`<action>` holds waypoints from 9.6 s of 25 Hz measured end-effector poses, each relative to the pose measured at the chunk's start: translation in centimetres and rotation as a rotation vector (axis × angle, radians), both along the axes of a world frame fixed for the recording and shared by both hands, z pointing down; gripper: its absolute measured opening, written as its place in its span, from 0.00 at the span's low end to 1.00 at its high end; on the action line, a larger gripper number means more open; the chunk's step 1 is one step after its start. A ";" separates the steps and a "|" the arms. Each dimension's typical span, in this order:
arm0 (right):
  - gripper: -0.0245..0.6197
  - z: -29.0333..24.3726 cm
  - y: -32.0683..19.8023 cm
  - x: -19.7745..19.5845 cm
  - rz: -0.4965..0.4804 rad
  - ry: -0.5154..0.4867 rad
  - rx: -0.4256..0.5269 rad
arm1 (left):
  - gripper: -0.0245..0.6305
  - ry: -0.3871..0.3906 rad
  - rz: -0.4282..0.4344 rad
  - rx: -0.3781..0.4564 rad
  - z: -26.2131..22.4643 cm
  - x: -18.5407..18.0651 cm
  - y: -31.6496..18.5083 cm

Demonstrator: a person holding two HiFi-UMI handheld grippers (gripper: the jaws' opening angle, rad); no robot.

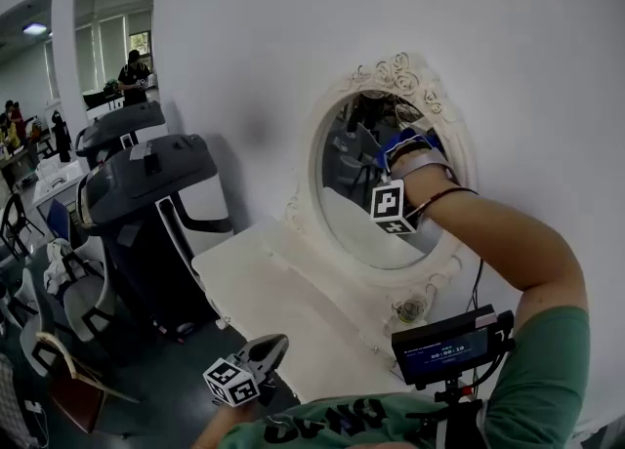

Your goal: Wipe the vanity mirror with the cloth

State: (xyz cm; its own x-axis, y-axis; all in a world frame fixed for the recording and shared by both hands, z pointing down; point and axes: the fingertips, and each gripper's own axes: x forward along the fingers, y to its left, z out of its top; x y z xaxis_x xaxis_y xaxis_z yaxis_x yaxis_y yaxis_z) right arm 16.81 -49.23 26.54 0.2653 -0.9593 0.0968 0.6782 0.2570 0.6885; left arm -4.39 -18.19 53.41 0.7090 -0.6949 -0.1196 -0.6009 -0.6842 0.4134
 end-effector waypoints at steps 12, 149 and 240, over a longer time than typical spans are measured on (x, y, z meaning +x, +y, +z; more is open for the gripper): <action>0.15 1.7 -14.7 -15.9 -0.296 0.038 0.165 | 0.05 0.022 -0.118 -0.059 3.4 -6.0 -0.7; 0.15 6.6 -12.1 -8.9 -0.102 0.034 -0.020 | 0.05 0.013 -0.150 -0.026 3.1 -8.6 -5.2; 0.15 11.2 -2.5 -6.1 -0.110 -0.038 -0.220 | 0.05 0.037 -0.086 -0.041 3.2 -5.5 0.9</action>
State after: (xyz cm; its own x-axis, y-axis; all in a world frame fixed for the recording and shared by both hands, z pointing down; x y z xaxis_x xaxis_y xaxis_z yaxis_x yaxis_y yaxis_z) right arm 10.67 -51.70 37.76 0.1526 -0.9369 0.3145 0.6853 0.3296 0.6494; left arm -9.93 -17.28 56.61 0.6422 -0.7579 -0.1146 -0.6407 -0.6128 0.4625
